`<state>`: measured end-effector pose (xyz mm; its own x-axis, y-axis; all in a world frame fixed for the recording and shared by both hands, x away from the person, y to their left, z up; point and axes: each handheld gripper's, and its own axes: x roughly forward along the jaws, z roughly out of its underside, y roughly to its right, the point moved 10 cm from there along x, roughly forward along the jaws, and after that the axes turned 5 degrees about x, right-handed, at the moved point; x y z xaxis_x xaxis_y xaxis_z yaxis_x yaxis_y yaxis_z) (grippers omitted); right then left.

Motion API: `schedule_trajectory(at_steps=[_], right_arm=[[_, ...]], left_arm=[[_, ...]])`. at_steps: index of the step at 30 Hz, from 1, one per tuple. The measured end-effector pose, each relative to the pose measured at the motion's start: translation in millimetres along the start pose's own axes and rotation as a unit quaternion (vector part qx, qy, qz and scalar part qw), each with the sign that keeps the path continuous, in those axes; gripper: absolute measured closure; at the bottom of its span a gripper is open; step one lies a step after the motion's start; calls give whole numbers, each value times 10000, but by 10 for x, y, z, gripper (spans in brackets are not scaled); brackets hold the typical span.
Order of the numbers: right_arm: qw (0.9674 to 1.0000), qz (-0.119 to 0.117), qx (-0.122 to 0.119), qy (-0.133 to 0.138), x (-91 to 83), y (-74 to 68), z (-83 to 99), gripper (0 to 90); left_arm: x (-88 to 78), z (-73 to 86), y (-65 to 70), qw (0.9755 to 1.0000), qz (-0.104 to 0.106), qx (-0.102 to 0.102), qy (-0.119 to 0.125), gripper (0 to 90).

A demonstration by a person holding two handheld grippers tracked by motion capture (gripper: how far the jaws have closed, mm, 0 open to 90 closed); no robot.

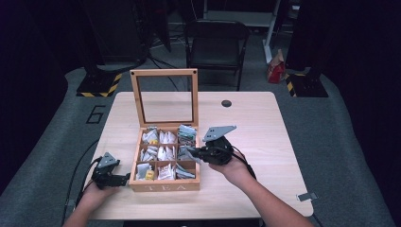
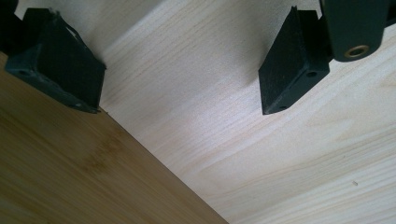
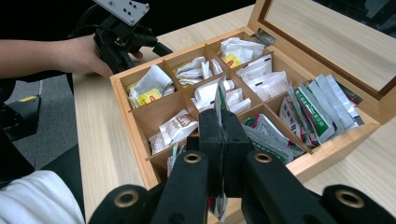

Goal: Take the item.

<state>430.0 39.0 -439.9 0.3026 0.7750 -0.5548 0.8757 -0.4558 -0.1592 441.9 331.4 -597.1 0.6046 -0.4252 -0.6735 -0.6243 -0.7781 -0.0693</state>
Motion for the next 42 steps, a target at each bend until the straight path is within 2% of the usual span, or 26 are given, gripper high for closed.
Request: schedule_trajectory(at_steps=[7, 8, 9, 26, 42], right_arm=[[9999, 68, 80, 26, -45, 42, 10, 899], [10000, 62, 4, 19, -54, 57, 13, 898], [9999, 84, 96, 39, -65, 59, 12, 898], [9992, 282, 207, 191, -258, 233, 2, 898], [9979, 521, 330, 194, -395, 428, 90, 898]], left_arm=[[0, 0, 0, 10000, -1, 0, 0, 139], [0, 0, 0, 10000, 0, -2, 1, 139], [0, 0, 0, 10000, 1, -2, 1, 139], [0, 1, 1, 10000, 4, -2, -2, 139], [1, 0, 4, 10000, 13, -13, 2, 139]])
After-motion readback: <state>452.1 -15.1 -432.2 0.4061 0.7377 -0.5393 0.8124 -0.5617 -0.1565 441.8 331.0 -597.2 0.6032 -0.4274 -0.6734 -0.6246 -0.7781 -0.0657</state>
